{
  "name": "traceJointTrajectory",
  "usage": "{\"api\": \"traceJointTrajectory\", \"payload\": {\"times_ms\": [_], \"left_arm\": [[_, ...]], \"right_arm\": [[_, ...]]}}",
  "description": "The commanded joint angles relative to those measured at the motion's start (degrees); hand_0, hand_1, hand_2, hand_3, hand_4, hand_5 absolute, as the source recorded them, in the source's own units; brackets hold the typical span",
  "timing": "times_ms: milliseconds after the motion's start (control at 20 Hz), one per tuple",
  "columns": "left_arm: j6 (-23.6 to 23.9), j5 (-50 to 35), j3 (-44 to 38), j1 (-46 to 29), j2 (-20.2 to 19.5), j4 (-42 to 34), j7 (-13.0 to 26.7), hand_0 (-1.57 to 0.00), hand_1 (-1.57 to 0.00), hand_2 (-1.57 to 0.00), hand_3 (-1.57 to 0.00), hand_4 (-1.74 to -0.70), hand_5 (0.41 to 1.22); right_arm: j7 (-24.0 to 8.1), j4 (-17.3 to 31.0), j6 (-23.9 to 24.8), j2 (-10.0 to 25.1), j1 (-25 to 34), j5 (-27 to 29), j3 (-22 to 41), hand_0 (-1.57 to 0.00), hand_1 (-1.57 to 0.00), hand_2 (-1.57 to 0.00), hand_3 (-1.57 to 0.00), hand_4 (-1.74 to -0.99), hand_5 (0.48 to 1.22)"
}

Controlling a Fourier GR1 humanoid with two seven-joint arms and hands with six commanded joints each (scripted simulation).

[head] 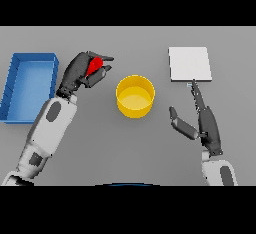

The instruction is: Pick up the red beaker and tilt it to pour out 1 green nut into yellow bowl. Pick up the yellow bowl and place it on the metallic measuring scale.

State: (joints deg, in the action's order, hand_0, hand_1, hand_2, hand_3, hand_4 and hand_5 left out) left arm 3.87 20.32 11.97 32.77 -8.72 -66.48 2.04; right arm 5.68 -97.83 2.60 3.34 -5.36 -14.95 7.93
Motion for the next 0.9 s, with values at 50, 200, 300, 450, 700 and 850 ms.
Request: {"api": "traceJointTrajectory", "payload": {"times_ms": [50,200,300,450,700,850], "left_arm": [[-0.8,0.4,0.9,0.3,-1.2,0.0,0.3,-1.56,-1.56,-1.56,-1.56,-1.73,1.114],[-1.9,4.0,4.5,2.6,-3.7,1.3,0.7,-1.57,-1.57,-1.57,-1.57,-1.74,1.112],[-2.3,9.5,8.9,5.8,-5.5,2.3,1.9,-1.57,-1.57,-1.57,-1.57,-1.74,1.123],[-3.7,16.9,15.7,10.5,-7.0,6.4,2.0,-1.57,-1.57,-1.57,-1.57,-1.74,1.152],[-8.0,24.7,24.1,17.9,-8.9,11.7,-0.5,-1.57,-1.57,-1.57,-1.57,-1.69,1.198],[-12.6,29.2,29.8,23.0,-9.2,14.3,-1.2,-1.57,-1.57,-1.57,-1.57,-1.64,1.209]], "right_arm": [[-0.5,-0.5,0.0,0.1,-0.1,-0.2,0.2,0.00,0.00,0.00,0.00,-1.243,0.705],[-0.9,-1.2,-0.2,-0.2,-0.5,-0.4,0.7,0.00,0.00,0.00,0.00,-1.251,0.714],[-1.0,-1.1,-0.2,0.0,-0.5,-0.1,0.3,0.00,0.00,0.00,0.00,-1.260,0.719],[-1.2,-0.8,-0.2,-0.2,-0.1,0.3,0.0,0.00,0.00,0.00,0.00,-1.267,0.721],[0.3,-0.4,-0.6,-0.1,-0.1,1.2,-0.3,0.00,0.00,0.00,0.00,-1.261,0.715],[-0.7,-0.7,-0.2,-0.3,0.4,1.0,-0.5,0.00,0.00,0.00,0.00,-1.253,0.688]]}}
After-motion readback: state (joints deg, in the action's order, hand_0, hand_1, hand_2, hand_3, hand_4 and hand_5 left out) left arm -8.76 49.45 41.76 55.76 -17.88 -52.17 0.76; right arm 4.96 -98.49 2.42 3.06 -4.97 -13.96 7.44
